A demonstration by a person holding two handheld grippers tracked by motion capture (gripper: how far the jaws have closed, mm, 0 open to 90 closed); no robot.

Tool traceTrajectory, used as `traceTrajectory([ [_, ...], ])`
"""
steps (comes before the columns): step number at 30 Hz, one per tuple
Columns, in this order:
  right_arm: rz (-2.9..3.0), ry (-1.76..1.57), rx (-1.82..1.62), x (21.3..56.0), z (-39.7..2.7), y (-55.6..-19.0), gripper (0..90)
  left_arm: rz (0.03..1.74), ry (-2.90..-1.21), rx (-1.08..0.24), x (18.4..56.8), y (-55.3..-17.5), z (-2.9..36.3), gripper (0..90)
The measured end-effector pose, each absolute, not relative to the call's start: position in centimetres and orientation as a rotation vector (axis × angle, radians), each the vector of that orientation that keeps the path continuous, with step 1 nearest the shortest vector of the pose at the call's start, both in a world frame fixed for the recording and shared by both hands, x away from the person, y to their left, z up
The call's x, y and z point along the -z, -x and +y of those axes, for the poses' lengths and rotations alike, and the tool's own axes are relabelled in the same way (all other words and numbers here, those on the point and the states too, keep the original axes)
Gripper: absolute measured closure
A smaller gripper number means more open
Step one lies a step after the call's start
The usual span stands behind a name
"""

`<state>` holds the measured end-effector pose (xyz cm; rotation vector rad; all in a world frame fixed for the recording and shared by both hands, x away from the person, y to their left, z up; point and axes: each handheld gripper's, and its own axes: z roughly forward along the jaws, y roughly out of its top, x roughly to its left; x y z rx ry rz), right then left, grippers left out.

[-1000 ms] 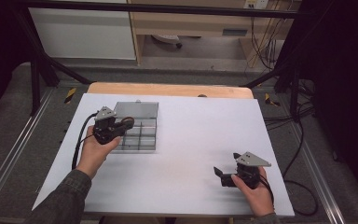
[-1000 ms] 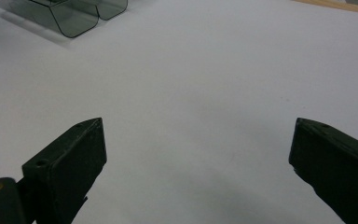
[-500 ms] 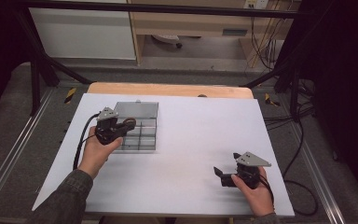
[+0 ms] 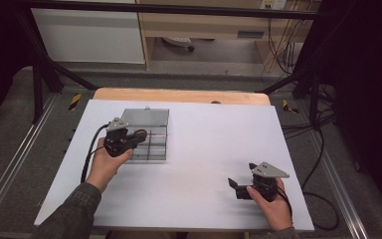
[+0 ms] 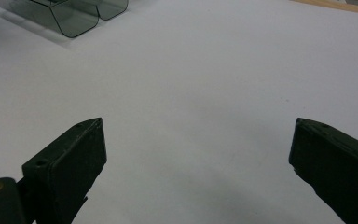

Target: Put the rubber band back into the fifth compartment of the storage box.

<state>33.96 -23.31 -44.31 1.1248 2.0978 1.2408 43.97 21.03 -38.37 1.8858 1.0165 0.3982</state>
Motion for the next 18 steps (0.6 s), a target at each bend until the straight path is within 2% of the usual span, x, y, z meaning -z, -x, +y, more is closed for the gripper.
traceTrajectory([
  [18, 2.098, -1.124, -1.24, 44.29, -23.31, -33.94, 4.2, 1.012, -1.909, -0.387, 38.87, -43.98, 20.49, 86.2],
])
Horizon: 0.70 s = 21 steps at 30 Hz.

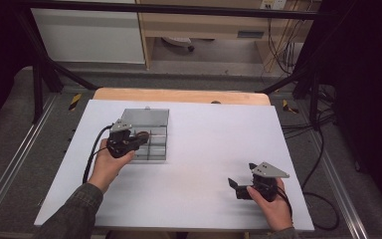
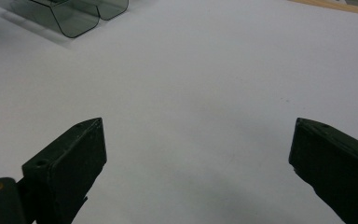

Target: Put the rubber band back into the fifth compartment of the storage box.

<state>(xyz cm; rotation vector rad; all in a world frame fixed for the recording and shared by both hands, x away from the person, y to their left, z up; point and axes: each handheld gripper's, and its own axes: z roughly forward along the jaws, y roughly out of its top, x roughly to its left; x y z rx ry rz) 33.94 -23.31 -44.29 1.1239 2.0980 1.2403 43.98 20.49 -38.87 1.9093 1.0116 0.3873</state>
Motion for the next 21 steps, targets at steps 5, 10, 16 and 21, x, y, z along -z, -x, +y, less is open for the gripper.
traceTrajectory([
  [5, 2.099, -1.123, -1.241, 44.3, -23.32, -33.95, 4.2, 1.01, -1.915, -0.385, 38.94, -44.0, 20.36, 86.2],
  [10, 2.099, -1.123, -1.24, 44.3, -23.31, -33.95, 4.2, 1.01, -1.922, -0.382, 39.05, -44.06, 20.26, 86.2],
  [16, 2.099, -1.123, -1.241, 44.29, -23.32, -33.94, 4.2, 1.012, -1.931, -0.379, 39.25, -44.14, 20.14, 86.2],
  [21, 2.098, -1.123, -1.241, 44.27, -23.34, -33.93, 4.2, 1.017, -1.932, -0.376, 39.38, -44.26, 20.08, 86.2],
])
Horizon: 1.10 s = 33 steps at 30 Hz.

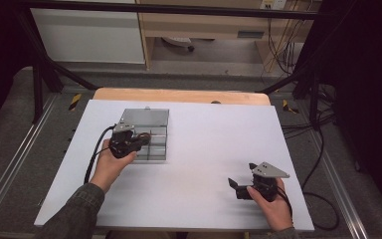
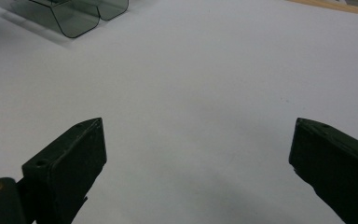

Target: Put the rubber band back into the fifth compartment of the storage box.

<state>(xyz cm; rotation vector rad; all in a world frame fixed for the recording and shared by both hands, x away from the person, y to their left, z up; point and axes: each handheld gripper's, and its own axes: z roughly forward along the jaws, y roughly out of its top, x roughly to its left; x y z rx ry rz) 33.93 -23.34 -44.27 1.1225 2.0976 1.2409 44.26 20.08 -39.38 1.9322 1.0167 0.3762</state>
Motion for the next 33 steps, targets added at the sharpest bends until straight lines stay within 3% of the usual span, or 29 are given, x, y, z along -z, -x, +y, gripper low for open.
traceTrajectory([
  [33, 2.105, -1.121, -1.238, 44.3, -23.3, -34.0, 4.1, 1.084, -1.98, -0.345, 41.2, -44.5, 21.0, 86.0],
])
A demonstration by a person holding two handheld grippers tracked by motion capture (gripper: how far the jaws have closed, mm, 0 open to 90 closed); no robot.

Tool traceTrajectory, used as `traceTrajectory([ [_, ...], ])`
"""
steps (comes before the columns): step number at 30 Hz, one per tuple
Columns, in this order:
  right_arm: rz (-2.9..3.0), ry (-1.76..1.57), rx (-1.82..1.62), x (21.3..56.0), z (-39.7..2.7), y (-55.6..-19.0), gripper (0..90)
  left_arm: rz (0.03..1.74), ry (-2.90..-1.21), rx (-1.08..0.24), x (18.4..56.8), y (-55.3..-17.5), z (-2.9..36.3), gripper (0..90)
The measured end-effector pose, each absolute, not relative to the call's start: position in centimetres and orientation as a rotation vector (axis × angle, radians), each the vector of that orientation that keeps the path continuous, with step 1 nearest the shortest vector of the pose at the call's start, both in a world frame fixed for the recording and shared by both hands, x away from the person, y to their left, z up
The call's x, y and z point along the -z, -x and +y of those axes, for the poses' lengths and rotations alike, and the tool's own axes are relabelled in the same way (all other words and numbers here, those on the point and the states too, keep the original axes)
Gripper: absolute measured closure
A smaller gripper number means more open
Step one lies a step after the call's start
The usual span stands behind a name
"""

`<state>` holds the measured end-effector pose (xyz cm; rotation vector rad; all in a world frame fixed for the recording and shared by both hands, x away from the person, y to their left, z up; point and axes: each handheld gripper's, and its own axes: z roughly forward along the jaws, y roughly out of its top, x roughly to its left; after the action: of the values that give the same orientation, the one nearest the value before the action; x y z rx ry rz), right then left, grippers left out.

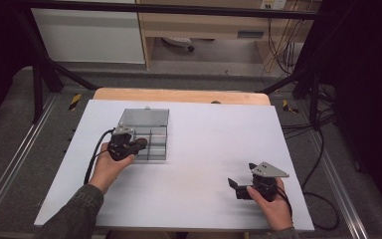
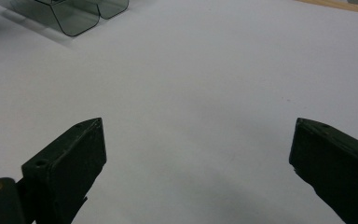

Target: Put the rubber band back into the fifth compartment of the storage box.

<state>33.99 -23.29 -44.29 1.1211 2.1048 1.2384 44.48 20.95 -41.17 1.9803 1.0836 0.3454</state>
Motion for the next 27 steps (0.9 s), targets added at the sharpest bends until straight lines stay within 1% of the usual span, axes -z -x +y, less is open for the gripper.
traceTrajectory([
  [10, 2.108, -1.119, -1.238, 44.32, -23.28, -34.01, 4.1, 1.093, -1.987, -0.331, 41.65, -44.38, 21.04, 86.0],
  [13, 2.107, -1.12, -1.238, 44.33, -23.28, -34.01, 4.1, 1.114, -1.957, -0.285, 41.91, -44.34, 21.32, 86.0],
  [27, 2.109, -1.12, -1.236, 44.35, -23.22, -34.02, 4.1, 1.124, -1.978, -0.279, 42.16, -44.31, 21.56, 85.9],
])
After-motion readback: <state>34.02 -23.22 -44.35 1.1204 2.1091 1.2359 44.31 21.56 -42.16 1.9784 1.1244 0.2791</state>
